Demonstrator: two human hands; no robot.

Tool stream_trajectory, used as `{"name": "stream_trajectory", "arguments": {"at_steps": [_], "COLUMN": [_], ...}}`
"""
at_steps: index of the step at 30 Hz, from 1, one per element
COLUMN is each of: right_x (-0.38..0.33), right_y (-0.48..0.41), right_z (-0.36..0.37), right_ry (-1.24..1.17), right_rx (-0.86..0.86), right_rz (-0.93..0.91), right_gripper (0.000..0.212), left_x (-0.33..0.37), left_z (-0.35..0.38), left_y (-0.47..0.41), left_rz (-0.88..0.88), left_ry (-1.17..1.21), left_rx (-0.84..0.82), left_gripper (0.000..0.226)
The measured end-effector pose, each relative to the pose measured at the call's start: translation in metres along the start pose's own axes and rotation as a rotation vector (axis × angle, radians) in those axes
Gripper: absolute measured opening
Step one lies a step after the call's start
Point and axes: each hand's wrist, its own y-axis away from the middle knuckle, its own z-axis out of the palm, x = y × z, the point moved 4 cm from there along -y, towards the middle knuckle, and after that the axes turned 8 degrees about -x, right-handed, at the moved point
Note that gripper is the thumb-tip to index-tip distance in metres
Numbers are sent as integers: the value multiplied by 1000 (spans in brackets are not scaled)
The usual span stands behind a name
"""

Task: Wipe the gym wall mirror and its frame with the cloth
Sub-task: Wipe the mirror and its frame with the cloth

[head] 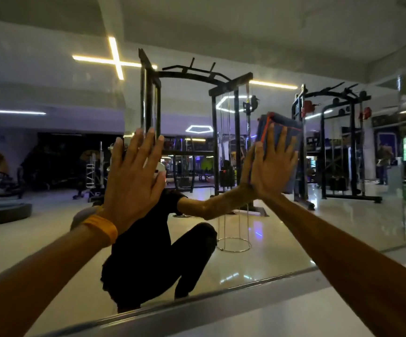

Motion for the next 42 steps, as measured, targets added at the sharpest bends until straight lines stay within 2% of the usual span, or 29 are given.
{"name": "stream_trajectory", "arguments": {"at_steps": [2, 4, 7, 9, 12, 13, 14, 15, 17, 18, 20, 22, 23, 26, 27, 28, 29, 33, 36, 38, 41, 42], "right_x": [-36, -51, -41, -22, 8, 10, 6, -2, -16, -17, -6, 8, 16, 50, 55, 53, 48, 44, 70, 92, 117, 115], "right_y": [35, 70, 54, 11, -55, -62, -59, -49, -16, 0, 11, -9, -25, -66, -66, -57, -41, 30, 30, 12, 9, 27], "right_z": [15, 28, 23, 14, -5, -6, -5, -3, 7, 14, 18, 14, 11, -2, -3, -2, 1, 19, 16, 14, 11, 13], "right_ry": [40, 43, 42, 62, -21, -36, -33, -22, 30, 46, 53, 64, 62, -12, -34, -36, -27, 35, 31, 27, -63, -85], "right_rx": [-80, -176, -192, -144, -48, -41, -40, -54, -111, -142, -161, -151, -135, -30, -11, -3, -17, -157, -174, -150, -18, 9], "right_rz": [-374, -712, -931, -835, -366, -259, -236, -292, -563, -699, -857, -852, -776, -347, -245, -220, -273, -795, -876, -760, -274, -171], "right_gripper": [69, 62, 62, 65, 70, 73, 73, 70, 64, 63, 63, 64, 65, 70, 74, 75, 73, 63, 62, 63, 62, 63], "left_x": [-2, -1, 5, 7, 8, 11, 14, 20, 33, 39, 50, 56, 58, 60, 61, 61, 61, 69, 82, 90, 96, 99], "left_z": [-4, -6, -4, -3, -4, -5, -5, -4, -1, 3, 10, 15, 16, 19, 19, 19, 19, 19, 26, 30, 35, 37], "left_y": [-18, -26, -21, -18, -17, -19, -21, -24, -31, -35, -41, -43, -43, -38, -37, -36, -37, -35, -27, -21, -6, 0], "left_rz": [-34, -78, -94, -98, -121, -119, -103, -78, -39, -37, -72, -115, -121, -87, -76, -73, -73, -63, -23, -12, -25, -24], "left_ry": [9, 18, -12, -10, 17, 23, 20, 13, 3, -2, 4, 22, 24, -2, -9, -9, -6, -3, 11, 23, 47, 51], "left_rx": [-10, -15, -21, -23, -30, -25, -21, -20, -23, -28, -31, -16, -10, -14, -18, -18, -16, -6, -10, -9, -19, -22], "left_gripper": [74, 74, 72, 71, 72, 73, 73, 72, 71, 72, 73, 74, 74, 75, 75, 75, 75, 72, 71, 71, 71, 71]}}
